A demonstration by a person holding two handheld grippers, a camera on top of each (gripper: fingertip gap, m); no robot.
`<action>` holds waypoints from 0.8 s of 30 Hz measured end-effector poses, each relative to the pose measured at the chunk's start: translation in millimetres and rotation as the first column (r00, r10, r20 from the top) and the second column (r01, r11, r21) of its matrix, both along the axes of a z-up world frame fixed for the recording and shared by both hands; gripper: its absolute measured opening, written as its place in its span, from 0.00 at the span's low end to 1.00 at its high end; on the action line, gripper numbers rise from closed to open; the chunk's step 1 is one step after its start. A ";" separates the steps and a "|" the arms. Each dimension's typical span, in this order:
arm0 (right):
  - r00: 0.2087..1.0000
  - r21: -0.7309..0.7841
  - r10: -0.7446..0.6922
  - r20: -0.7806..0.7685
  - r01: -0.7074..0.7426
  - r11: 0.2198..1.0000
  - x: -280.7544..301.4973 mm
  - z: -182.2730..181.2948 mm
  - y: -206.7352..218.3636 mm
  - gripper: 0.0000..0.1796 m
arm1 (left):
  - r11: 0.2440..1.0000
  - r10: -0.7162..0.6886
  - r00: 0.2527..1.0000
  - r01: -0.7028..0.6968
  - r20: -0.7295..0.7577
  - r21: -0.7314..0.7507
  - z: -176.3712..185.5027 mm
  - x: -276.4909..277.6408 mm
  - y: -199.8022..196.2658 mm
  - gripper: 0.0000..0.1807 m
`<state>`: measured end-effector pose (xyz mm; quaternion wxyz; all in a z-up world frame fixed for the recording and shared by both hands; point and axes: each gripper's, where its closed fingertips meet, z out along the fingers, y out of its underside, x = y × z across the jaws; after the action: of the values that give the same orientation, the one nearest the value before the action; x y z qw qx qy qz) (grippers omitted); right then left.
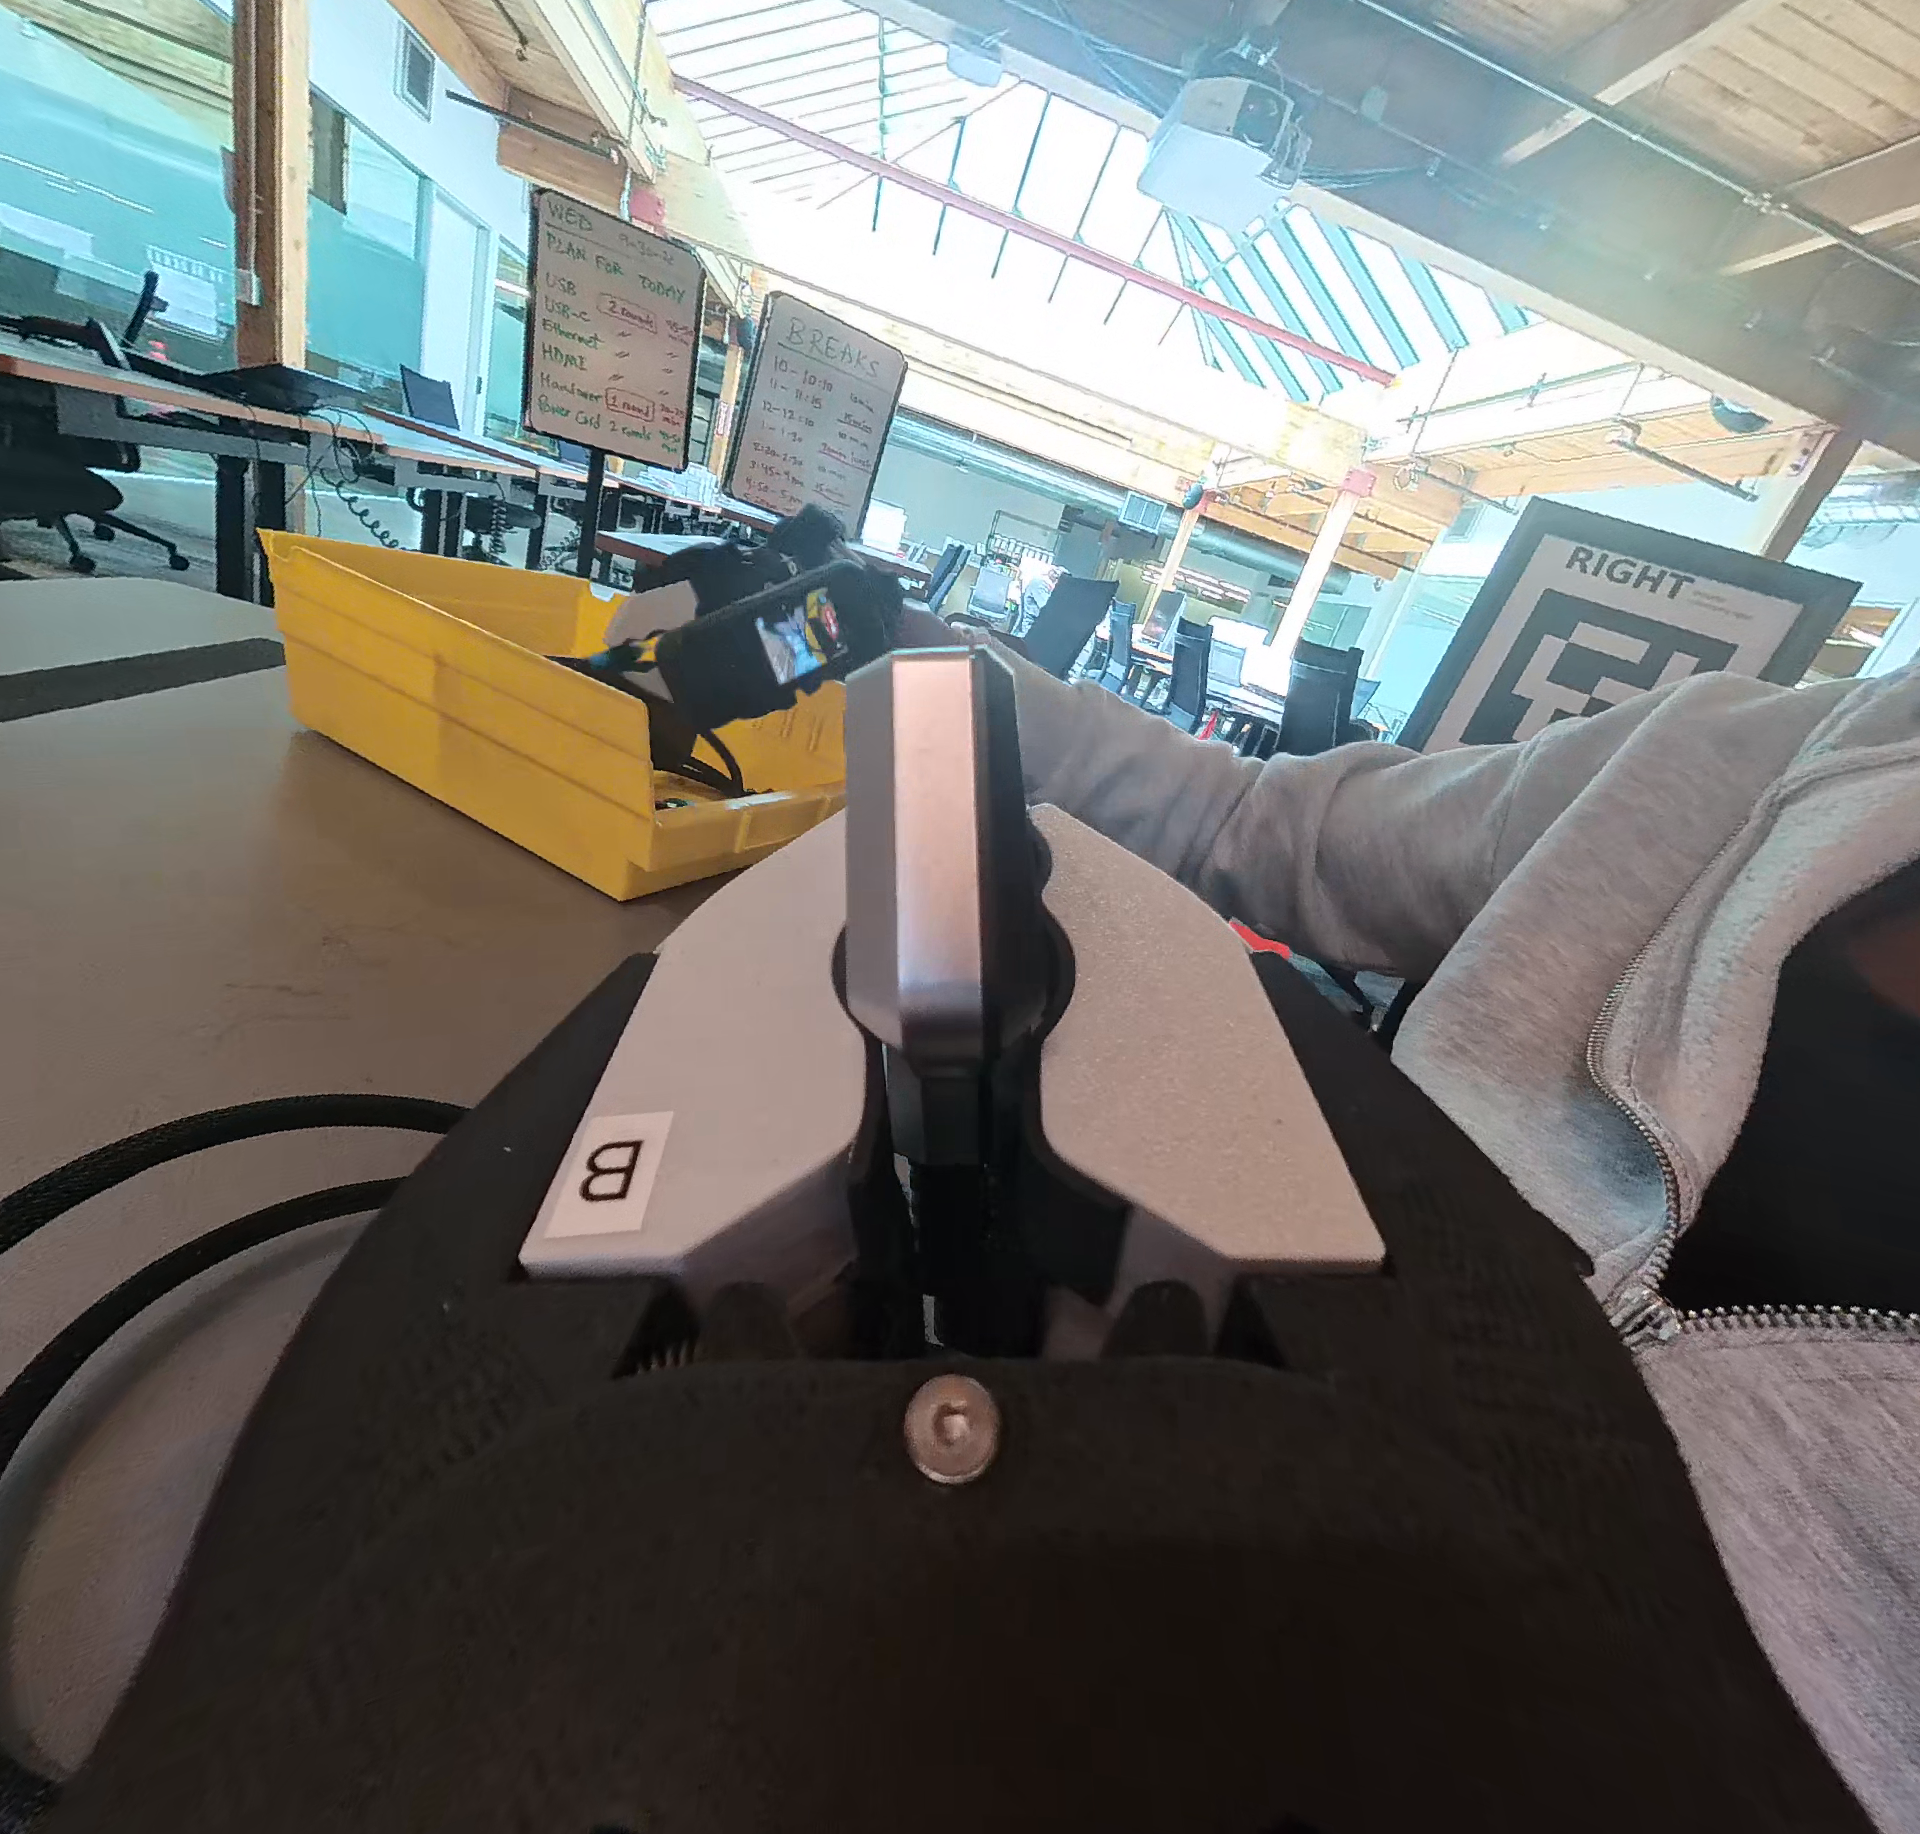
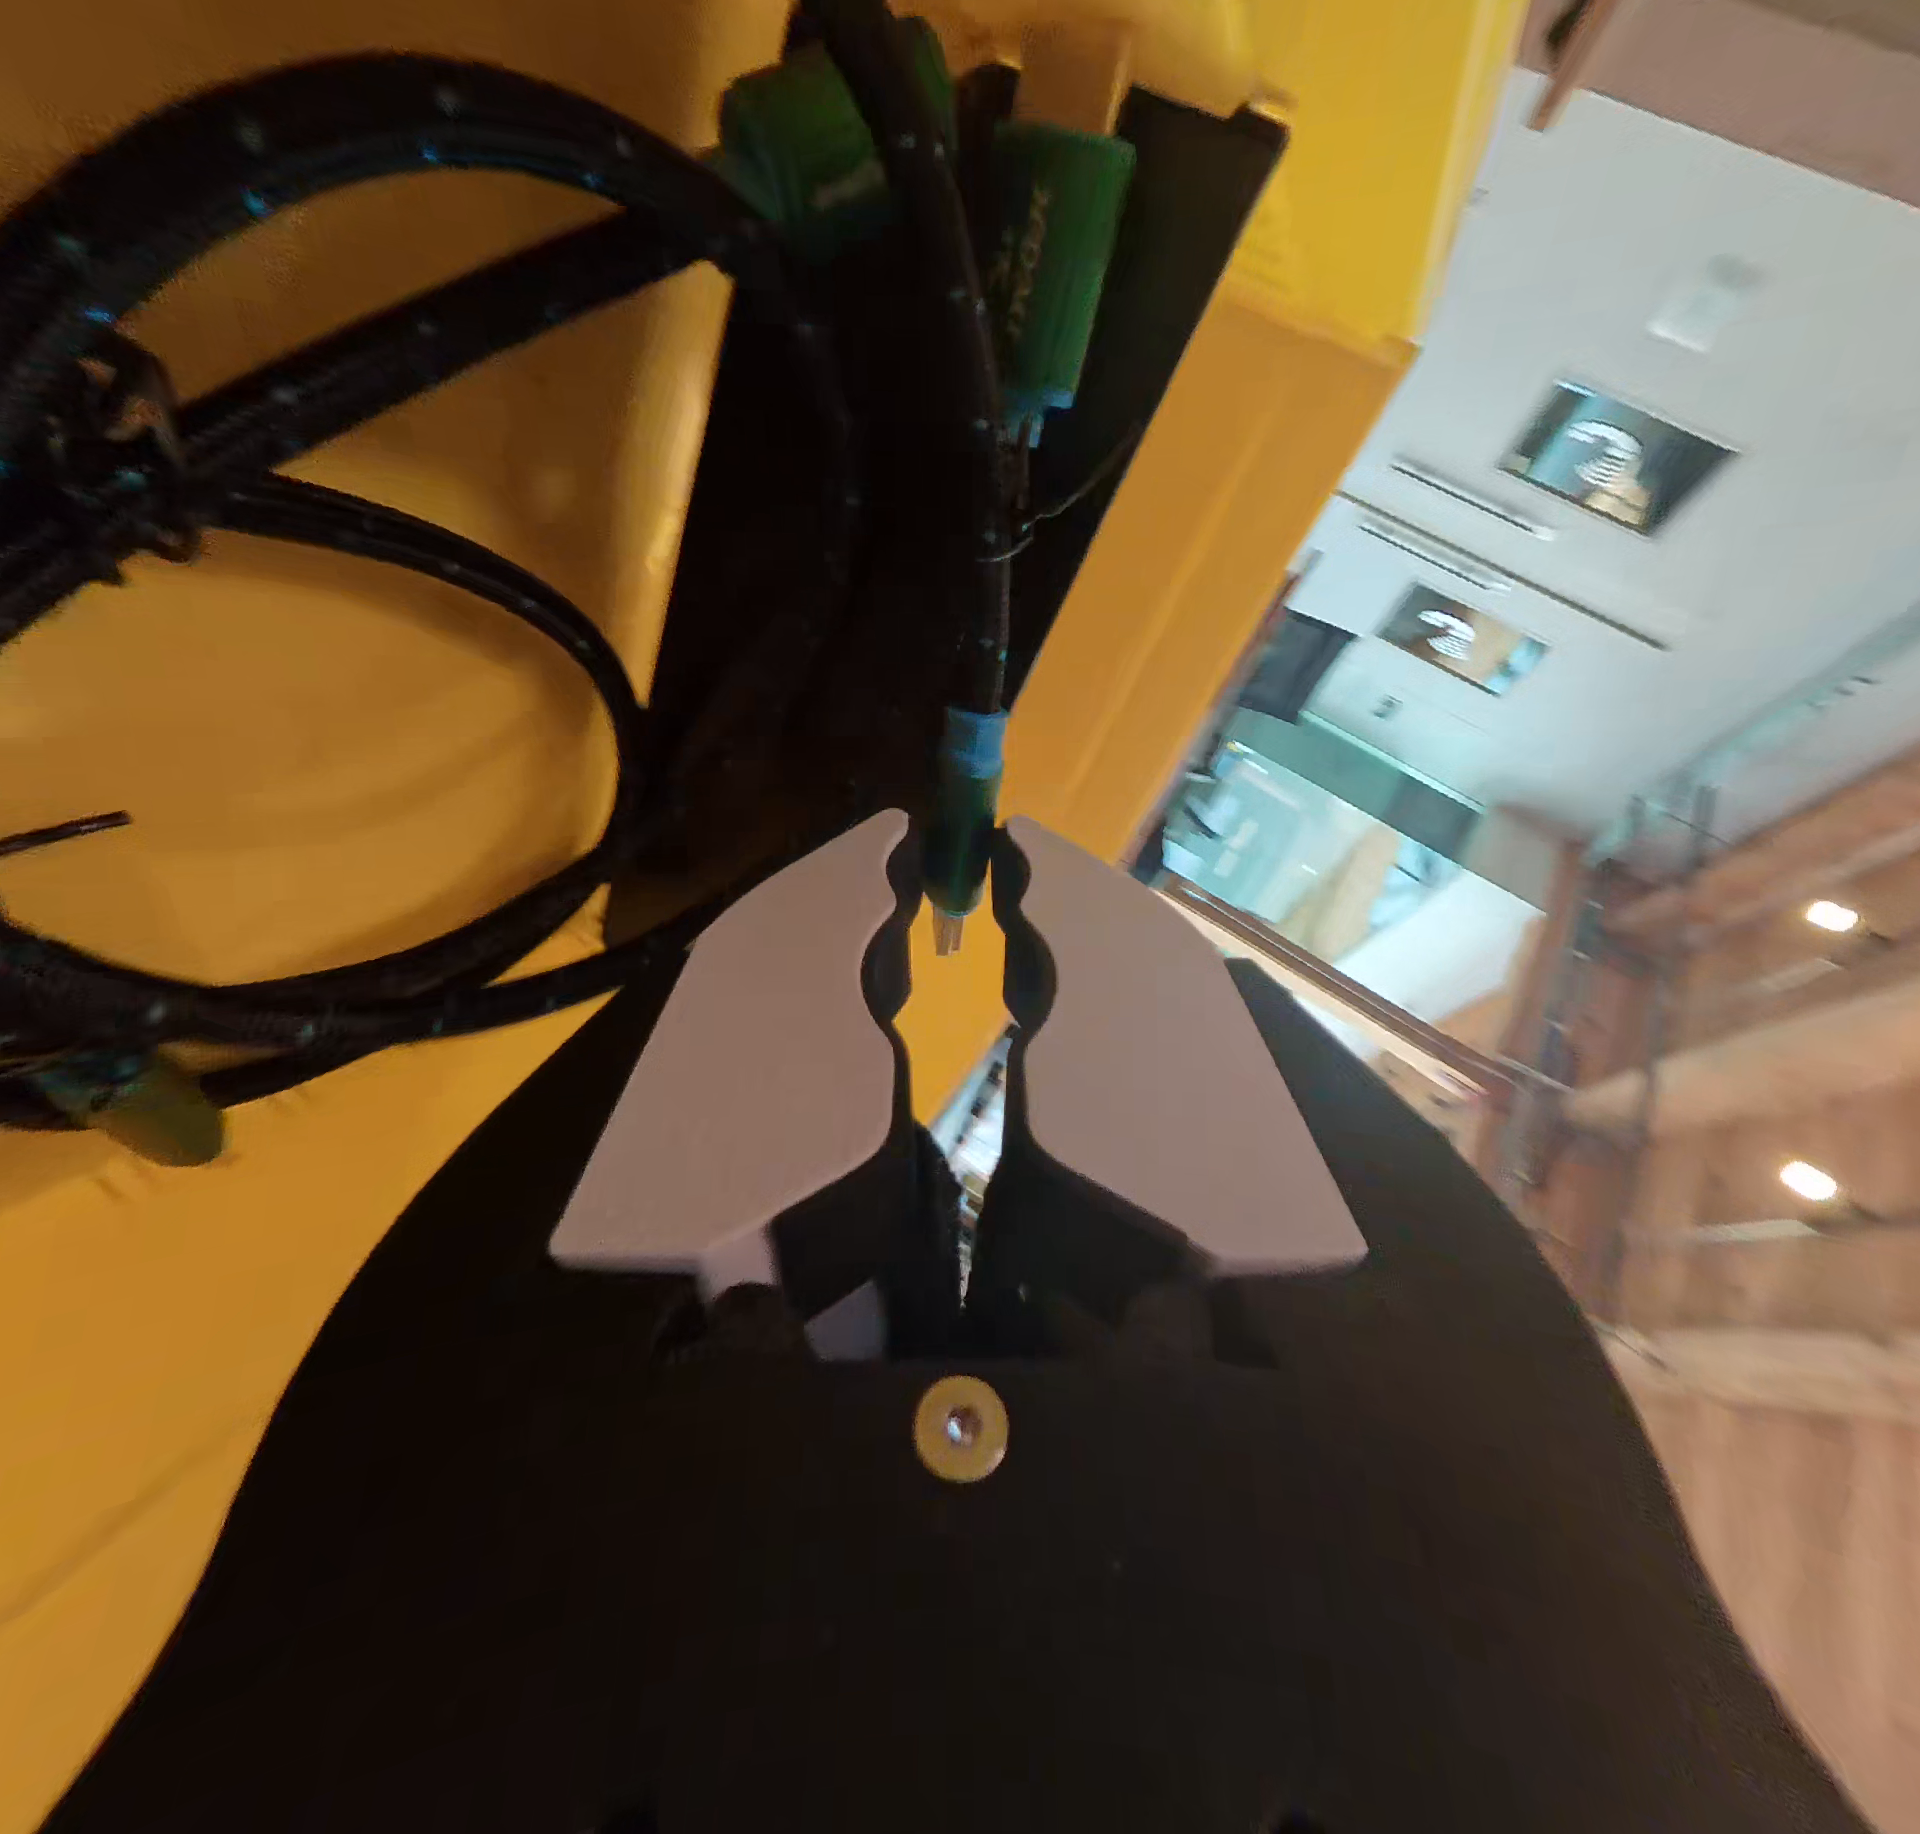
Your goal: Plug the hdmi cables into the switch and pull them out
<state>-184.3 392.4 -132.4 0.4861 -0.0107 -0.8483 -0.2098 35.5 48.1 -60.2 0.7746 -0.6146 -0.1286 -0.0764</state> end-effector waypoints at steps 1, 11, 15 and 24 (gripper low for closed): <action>0.999 -0.039 -0.007 0.042 0.008 0.999 1.2 -4.2 -0.3 0.08 | 1.000 0.001 1.000 -0.001 0.001 0.002 0.3 -0.3 -0.3 0.12; 0.995 -0.790 0.080 0.057 -0.004 0.613 45.6 64.2 -93.4 0.35 | 0.993 0.039 0.999 -0.038 -0.004 0.112 14.9 -5.8 -10.7 0.12; 0.726 -0.969 0.686 0.057 -0.126 0.213 148.0 73.4 -234.1 0.36 | 0.981 0.082 0.997 -0.083 0.016 0.176 22.6 -12.8 -20.5 0.12; 0.307 -0.904 0.887 0.346 -0.143 0.402 223.9 -43.1 -352.1 0.35 | 0.941 0.117 0.984 -0.152 0.131 0.301 31.9 -29.8 -41.0 0.12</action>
<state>39.6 40.4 -175.5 0.0233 0.2041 -0.9060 0.3701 5.7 7.0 -28.3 0.8565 -0.4699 -0.1995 -0.0765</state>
